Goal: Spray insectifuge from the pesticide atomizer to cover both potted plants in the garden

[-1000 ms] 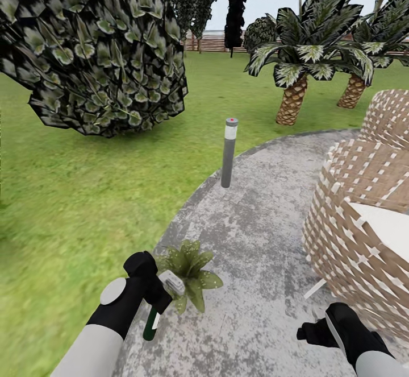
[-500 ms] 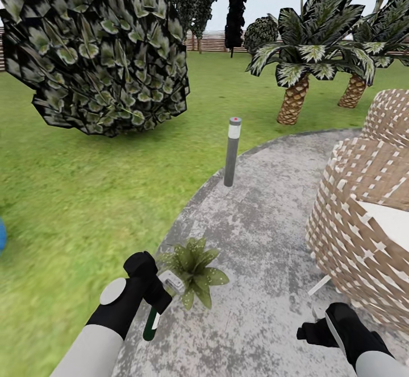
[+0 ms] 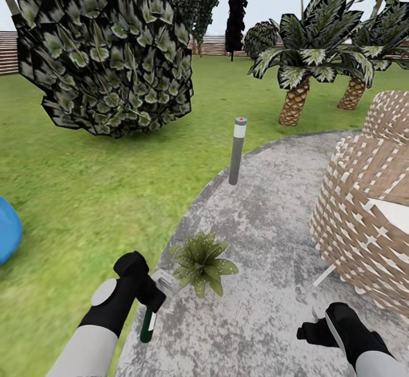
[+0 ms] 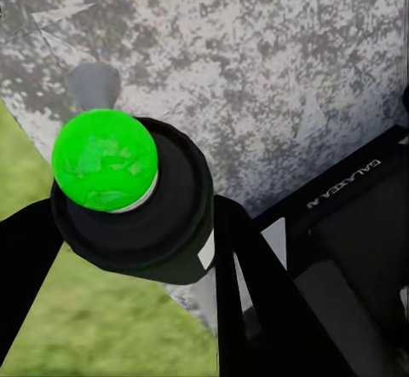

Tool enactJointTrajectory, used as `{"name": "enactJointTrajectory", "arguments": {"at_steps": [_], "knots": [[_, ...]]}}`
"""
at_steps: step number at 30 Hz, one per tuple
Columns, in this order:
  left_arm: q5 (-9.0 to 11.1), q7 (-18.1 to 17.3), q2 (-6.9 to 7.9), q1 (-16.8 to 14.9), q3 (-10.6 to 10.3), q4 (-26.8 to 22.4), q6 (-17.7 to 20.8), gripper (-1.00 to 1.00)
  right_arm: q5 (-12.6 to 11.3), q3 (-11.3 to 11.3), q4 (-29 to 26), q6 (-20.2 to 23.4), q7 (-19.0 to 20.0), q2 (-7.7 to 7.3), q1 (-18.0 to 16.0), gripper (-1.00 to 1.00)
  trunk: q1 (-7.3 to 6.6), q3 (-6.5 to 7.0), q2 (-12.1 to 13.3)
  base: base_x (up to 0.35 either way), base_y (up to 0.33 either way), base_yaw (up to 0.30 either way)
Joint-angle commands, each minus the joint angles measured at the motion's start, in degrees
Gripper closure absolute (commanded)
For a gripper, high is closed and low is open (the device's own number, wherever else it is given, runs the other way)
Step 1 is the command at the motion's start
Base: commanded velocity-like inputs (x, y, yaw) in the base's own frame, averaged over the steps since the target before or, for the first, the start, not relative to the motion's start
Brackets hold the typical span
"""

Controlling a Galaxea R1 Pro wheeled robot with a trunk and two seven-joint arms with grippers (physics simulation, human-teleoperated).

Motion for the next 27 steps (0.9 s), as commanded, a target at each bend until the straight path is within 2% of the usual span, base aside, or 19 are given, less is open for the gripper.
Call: {"name": "enactJointTrajectory", "arguments": {"at_steps": [1,4,10,12,16,23,27], "knots": [[-0.51,-0.56,-0.06,-0.03,0.5,-0.05,0.53,1.0,0.61,-0.29,-0.16,0.21,0.51,0.04,-0.03,-1.0,0.0,0.05,-0.02,-0.004,0.004,0.0],[-0.51,-0.52,-0.06,0.02,1.36,-0.05,0.53,1.0,0.39,-0.43,-0.53,0.31,0.62,-0.01,-0.03,-1.0,0.0,0.32,-0.02,-0.001,0.001,0.0],[-0.51,-0.52,-0.06,0.16,5.48,-0.05,0.53,1.0,0.26,-0.51,-0.65,0.36,0.67,-0.05,-0.03,-1.0,0.0,0.87,-0.02,0.0,0.0,0.0],[-0.51,-0.46,-0.06,0.33,6.3,-0.1,0.53,1.0,0.23,-0.41,-0.58,0.36,0.67,0.01,-0.03,-1.0,0.0,1.06,-0.02,0.0,0.0,0.0],[-0.51,-0.43,-0.06,0.45,6.55,-0.07,0.53,1.0,0.24,-0.36,-0.52,0.36,0.67,0.03,-0.03,-1.0,0.0,1.42,-0.02,0.0,0.0,0.0],[-0.44,-0.56,-0.06,2.99,6.7,-0.08,0.53,1.0,0.26,-0.41,-0.5,0.36,0.67,-0.04,-0.03,-1.0,0.0,2.05,-0.02,0.0,0.0,0.0],[-0.42,-0.57,-0.06,3.35,6.72,-0.09,0.53,1.0,0.26,-0.47,-0.55,0.36,0.65,-0.05,-0.03,-1.0,0.0,2.15,-0.02,0.0,0.0,0.0]]}}
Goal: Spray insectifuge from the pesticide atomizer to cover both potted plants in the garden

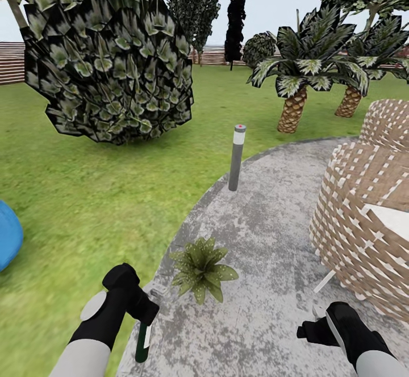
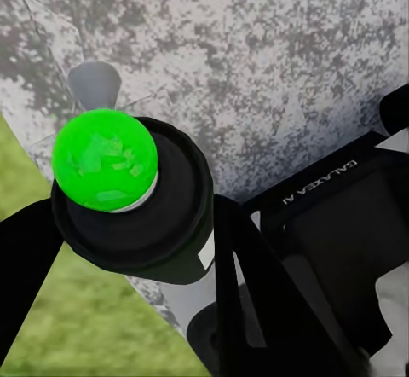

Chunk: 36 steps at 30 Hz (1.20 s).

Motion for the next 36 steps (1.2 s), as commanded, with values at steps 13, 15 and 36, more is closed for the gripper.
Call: {"name": "enactJointTrajectory", "arguments": {"at_steps": [13,15,36], "knots": [[-0.53,-0.56,-0.07,0.0,0.11,-0.01,0.5,1.0,0.6,-0.17,-0.03,0.19,0.49,0.03,-0.03,-1.0,0.0,0.46,-0.03,0.0,0.0,0.026],[-0.53,-0.55,-0.07,0.0,0.09,-0.01,0.5,1.0,0.6,-0.17,-0.03,0.19,0.49,0.04,-0.03,-1.0,0.0,0.63,-0.03,0.0,0.0,0.061],[-0.53,-0.54,-0.08,0.0,0.01,-0.17,0.33,1.0,0.6,-0.26,-0.25,0.11,0.52,0.03,-0.03,-1.0,0.0,2.08,-0.03,0.0,0.0,0.03]]}}
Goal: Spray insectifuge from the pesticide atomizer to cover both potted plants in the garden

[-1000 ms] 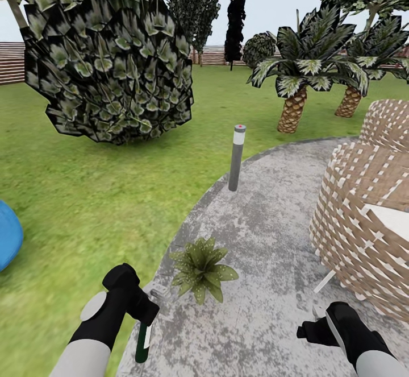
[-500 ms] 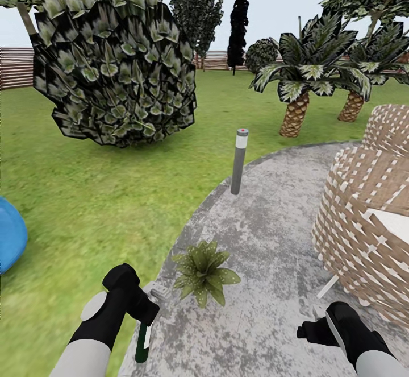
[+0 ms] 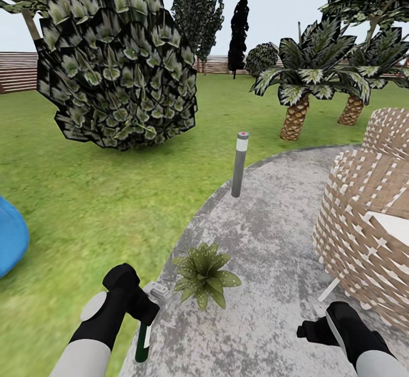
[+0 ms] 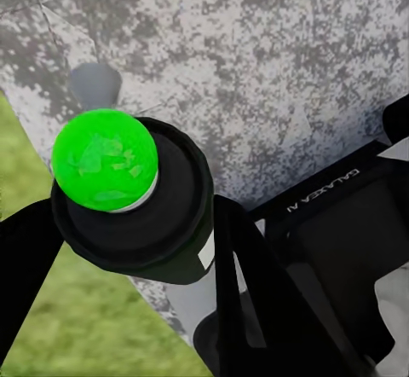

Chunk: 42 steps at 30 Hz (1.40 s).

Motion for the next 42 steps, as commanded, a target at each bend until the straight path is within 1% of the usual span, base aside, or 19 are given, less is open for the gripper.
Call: {"name": "enactJointTrajectory", "arguments": {"at_steps": [1,3,5,9,10,11,12,15,16,18,20,21,23,26,29,33,36,40,42], "knots": [[-0.55,-0.59,-0.06,-0.04,0.1,-0.06,0.51,1.0,0.61,-0.18,-0.09,0.18,0.5,0.03,-0.03,-1.0,0.0,-0.05,-0.03,0.0,0.0,0.0],[-0.54,-0.74,-0.04,-0.04,0.08,-0.07,0.46,1.0,0.61,0.02,-1.37,0.23,0.49,0.15,-0.03,-1.0,0.0,-0.05,-0.03,0.0,0.0,0.0],[-0.53,-0.83,-0.01,-0.51,-0.05,-0.12,-0.25,1.0,0.57,0.78,-12.12,0.32,0.5,0.35,-0.03,-1.0,0.0,-0.05,-0.03,0.0,0.0,0.0],[-0.47,-0.87,0.11,-2.66,0.04,-0.09,-7.49,1.0,0.53,4.53,-29.69,1.96,0.54,0.39,-0.03,-1.0,0.0,-0.05,-0.03,0.0,0.0,0.0],[0.0,-0.86,0.12,-2.98,0.1,-0.05,-11.02,1.0,0.5,5.09,-34.23,4.17,0.64,0.39,-0.03,-1.0,0.0,-0.05,-0.03,0.0,0.0,0.0],[1.08,-0.86,0.12,-3.03,0.18,-0.02,-13.21,1.0,0.48,5.24,-35.7,5.12,0.97,0.39,-0.03,-1.0,0.0,-0.05,-0.03,0.0,0.0,0.0],[3.51,-0.86,0.12,-3.08,0.76,0.0,-16.28,1.0,0.46,5.36,-37.14,6.01,2.41,0.39,-0.23,-1.0,0.0,-0.05,-0.03,0.0,0.0,0.0],[7.5,-0.94,0.12,-3.11,2.93,0.06,-21.3,1.0,0.44,5.45,-38.41,6.7,11.02,0.33,-0.53,-1.0,0.0,-0.05,-0.03,0.0,0.0,0.0],[8.34,-1.02,0.12,-3.01,3.77,0.08,-24.15,1.0,0.44,5.47,-39.02,6.77,16.41,0.29,-0.59,-1.0,0.0,-0.05,-0.03,0.0,0.0,0.0],[8.99,-2.62,0.12,-2.86,5.44,0.1,-30.05,1.0,0.44,5.51,-40.2,6.83,24.17,0.12,-0.63,-1.0,0.0,-0.05,-0.03,0.0,0.0,0.0],[9.25,-6.04,0.12,-2.79,10.18,0.16,-36.93,1.0,0.44,5.52,-40.78,6.85,33.2,-0.15,-0.64,-1.0,0.0,-0.05,-0.03,0.0,0.0,0.0],[9.28,-7.43,0.12,-2.8,11.68,0.18,-38.94,1.0,0.44,5.52,-40.84,6.85,36.14,-0.19,-0.64,-1.0,0.0,-0.05,-0.03,0.0,0.0,0.0],[9.3,-10.67,0.12,-2.84,12.85,0.19,-42.09,1.0,0.44,5.59,-40.88,6.85,38.81,-0.22,-0.65,-1.0,0.0,-0.05,-0.03,0.0,0.0,0.0],[9.33,-13.52,0.12,-2.92,13.32,0.21,-45.37,1.0,0.44,5.64,-40.89,6.73,39.95,-0.23,-0.65,-1.0,0.0,-0.05,-0.03,0.0,0.0,0.0],[10.24,-14.52,0.12,-2.9,13.42,0.33,-48.67,1.0,0.44,5.73,-40.93,6.55,43.85,-0.23,-0.65,-1.0,0.0,-0.05,-0.03,0.0,0.0,0.0],[10.74,-14.85,0.12,-2.86,13.19,0.36,-52.15,1.0,0.51,5.75,-41.28,6.35,52.61,-0.3,-0.65,-1.0,0.0,-0.05,-0.03,0.0,0.0,0.0],[10.8,-14.91,0.05,-2.86,12.84,0.3,-53.1,1.0,0.52,6.01,-42.42,6.12,54.36,-0.26,-0.65,-1.0,0.0,-0.05,-0.03,0.0,0.0,0.0],[10.76,-14.92,-0.12,-3.03,12.41,0.28,-53.27,1.0,0.53,11.56,-43.27,4.84,54.7,-0.57,-0.65,-1.0,0.0,-0.05,-0.03,0.0,0.0,0.0],[10.73,-14.86,-0.15,-3.14,11.4,0.28,-53.26,1.0,0.53,12.85,-43.33,4.26,54.72,-0.58,-0.65,-1.0,0.0,-0.05,-0.03,0.0,0.0,0.0]]}}
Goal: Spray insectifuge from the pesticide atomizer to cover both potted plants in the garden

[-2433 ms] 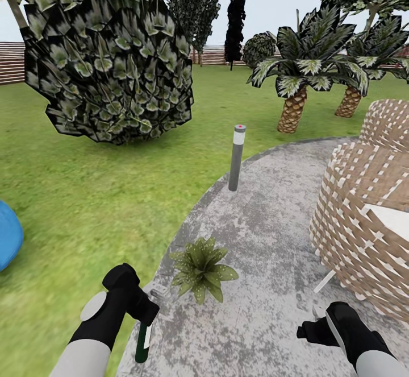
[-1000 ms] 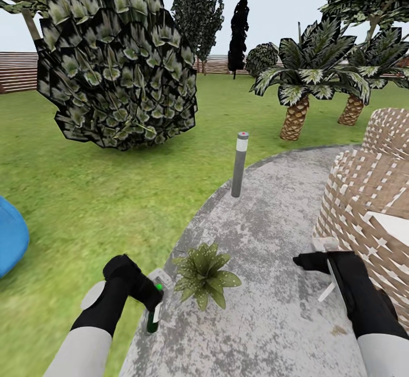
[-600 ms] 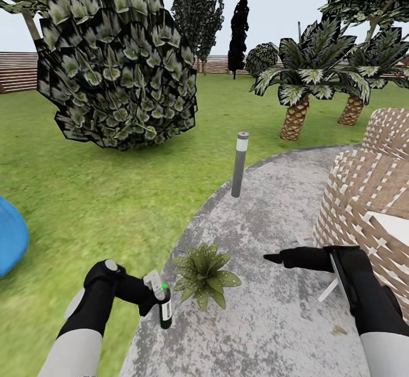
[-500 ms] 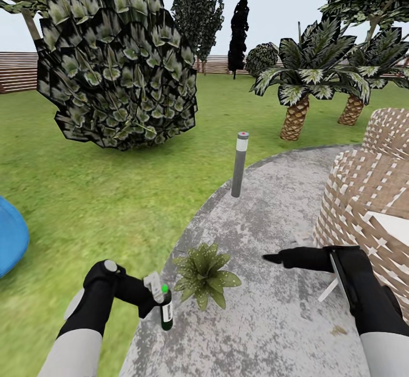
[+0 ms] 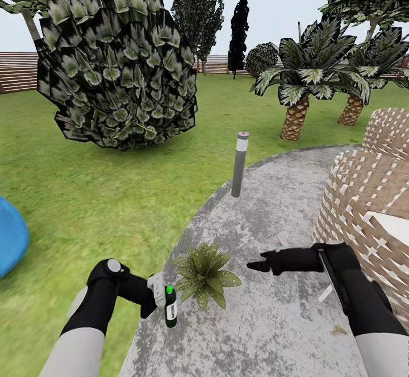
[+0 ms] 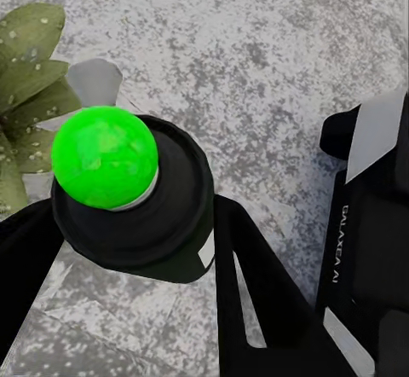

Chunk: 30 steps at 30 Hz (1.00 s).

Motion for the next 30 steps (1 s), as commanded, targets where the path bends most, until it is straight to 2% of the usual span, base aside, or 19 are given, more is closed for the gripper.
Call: {"name": "enactJointTrajectory", "arguments": {"at_steps": [1,3,4,7,10,11,16,21,22,23,25,27,30], "knots": [[-0.32,-0.23,-0.12,-0.15,-1.37,-0.05,0.44,1.0,0.57,0.59,-0.09,0.2,0.58,0.02,-0.05,-1.0,0.0,-0.05,-0.03,0.0,0.0,0.0],[-0.37,-0.08,-0.15,-0.21,-4.66,-0.12,0.52,1.0,0.57,4.0,-0.39,0.08,0.59,0.03,-0.05,-1.0,0.0,-0.05,-0.03,0.0,0.0,0.0],[-0.38,-0.06,-0.18,-0.21,-5.35,-0.14,0.56,1.0,0.57,5.64,-0.68,0.07,0.59,0.03,-0.05,-1.0,0.0,-0.05,-0.03,0.0,0.0,0.0],[-0.4,-0.02,-0.22,-0.21,-6.33,-0.21,0.94,1.0,0.57,10.09,-2.27,0.05,0.56,0.08,-0.05,-1.0,0.0,-0.05,-0.03,0.0,0.0,0.0],[-0.38,-0.06,-0.23,-0.23,-6.61,-0.23,1.17,1.0,0.57,11.24,-3.01,0.04,0.58,0.1,-0.05,-1.0,0.0,-0.05,-0.03,0.0,0.0,0.0],[-0.36,-0.12,-0.22,-0.22,-6.63,-0.23,1.2,1.0,0.57,11.39,-3.52,0.04,0.59,0.11,-0.05,1.0,0.0,-0.05,-0.03,0.0,0.0,0.0],[-0.4,-0.15,-0.16,-0.26,-6.7,-0.23,1.23,1.0,0.57,11.53,-6.79,0.04,0.59,0.11,-0.05,1.0,0.0,-0.05,-0.03,0.0,0.0,0.0],[-0.46,-0.02,-0.17,-0.29,-11.16,-0.25,1.4,1.0,0.57,12.04,-7.19,0.04,0.6,0.48,-0.05,1.0,0.0,-0.05,-0.03,0.0,0.0,0.0],[-0.51,-0.02,-0.16,-0.31,-11.79,-0.28,1.45,1.0,0.57,13.92,-7.2,0.04,0.59,0.55,-0.05,1.0,0.0,-0.05,-0.03,0.0,0.0,0.0],[-0.54,-0.06,-0.16,-0.39,-12.12,-0.3,1.47,1.0,0.57,17.01,-7.2,0.07,0.59,0.59,-0.05,1.0,0.0,-0.05,-0.03,0.0,0.0,0.0],[-0.56,-0.09,-0.16,-0.44,-12.38,-0.33,1.49,1.0,0.61,21.73,-7.22,0.11,0.56,0.57,-0.05,1.0,0.0,-0.05,-0.03,0.0,0.0,0.0],[-0.57,-0.1,-0.16,-0.46,-12.47,-0.32,1.49,1.0,0.65,23.75,-7.22,0.12,0.56,0.55,-0.05,1.0,0.0,-0.05,-0.03,0.0,0.0,0.0],[-0.58,-0.09,-0.16,-0.58,-12.54,-0.32,1.5,1.0,0.66,24.7,-7.22,0.13,0.59,0.55,-0.05,1.0,0.0,-0.05,-0.03,0.0,0.0,0.0]]}}
